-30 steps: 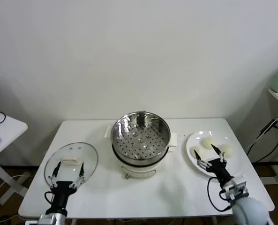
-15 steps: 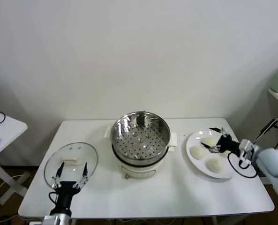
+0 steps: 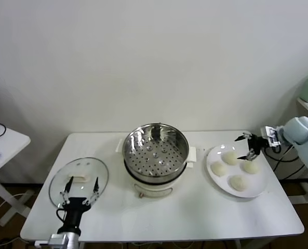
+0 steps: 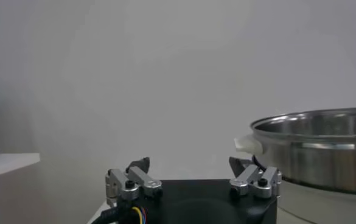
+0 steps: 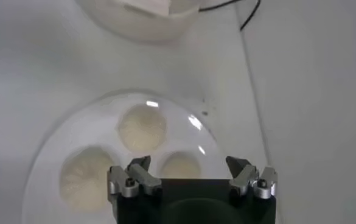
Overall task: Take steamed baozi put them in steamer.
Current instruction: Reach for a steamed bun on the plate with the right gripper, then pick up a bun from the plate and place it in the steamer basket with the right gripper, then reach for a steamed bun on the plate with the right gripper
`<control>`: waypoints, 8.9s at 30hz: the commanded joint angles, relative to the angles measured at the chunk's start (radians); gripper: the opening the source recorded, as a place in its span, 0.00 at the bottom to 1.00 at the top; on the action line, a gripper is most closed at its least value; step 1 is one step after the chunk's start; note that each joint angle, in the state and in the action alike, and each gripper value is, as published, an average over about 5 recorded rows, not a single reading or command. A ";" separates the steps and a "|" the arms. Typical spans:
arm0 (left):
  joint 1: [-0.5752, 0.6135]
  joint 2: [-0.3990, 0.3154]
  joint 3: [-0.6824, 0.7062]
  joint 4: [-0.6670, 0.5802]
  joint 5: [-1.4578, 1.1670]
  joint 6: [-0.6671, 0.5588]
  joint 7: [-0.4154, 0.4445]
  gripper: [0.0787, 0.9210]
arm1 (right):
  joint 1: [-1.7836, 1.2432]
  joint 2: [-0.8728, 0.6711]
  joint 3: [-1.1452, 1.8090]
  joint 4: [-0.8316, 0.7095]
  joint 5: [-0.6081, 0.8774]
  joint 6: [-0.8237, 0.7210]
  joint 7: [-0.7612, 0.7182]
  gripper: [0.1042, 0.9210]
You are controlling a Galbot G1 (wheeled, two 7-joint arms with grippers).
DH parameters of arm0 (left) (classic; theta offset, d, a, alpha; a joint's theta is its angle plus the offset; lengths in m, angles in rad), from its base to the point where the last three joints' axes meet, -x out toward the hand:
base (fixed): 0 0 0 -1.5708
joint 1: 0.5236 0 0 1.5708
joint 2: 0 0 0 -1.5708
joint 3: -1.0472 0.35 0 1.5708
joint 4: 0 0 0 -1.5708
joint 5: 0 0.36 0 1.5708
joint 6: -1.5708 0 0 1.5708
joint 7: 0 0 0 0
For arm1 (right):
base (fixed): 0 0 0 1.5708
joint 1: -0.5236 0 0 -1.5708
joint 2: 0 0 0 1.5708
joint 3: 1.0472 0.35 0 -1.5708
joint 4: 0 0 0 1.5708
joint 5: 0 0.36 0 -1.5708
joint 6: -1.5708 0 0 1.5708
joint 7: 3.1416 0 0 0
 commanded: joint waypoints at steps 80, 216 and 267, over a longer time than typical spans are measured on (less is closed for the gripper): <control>0.003 -0.002 -0.040 0.010 -0.025 0.047 -0.012 0.88 | 0.020 0.364 0.219 -0.452 -0.597 0.148 0.103 0.73; 0.025 0.011 0.004 -0.012 -0.050 0.086 -0.086 0.88 | 0.165 -0.107 -0.492 0.209 0.236 -0.152 -0.003 0.88; 0.033 -0.007 -0.021 0.007 -0.045 0.082 -0.092 0.88 | 0.016 0.231 -0.252 -0.185 0.079 -0.109 0.031 0.79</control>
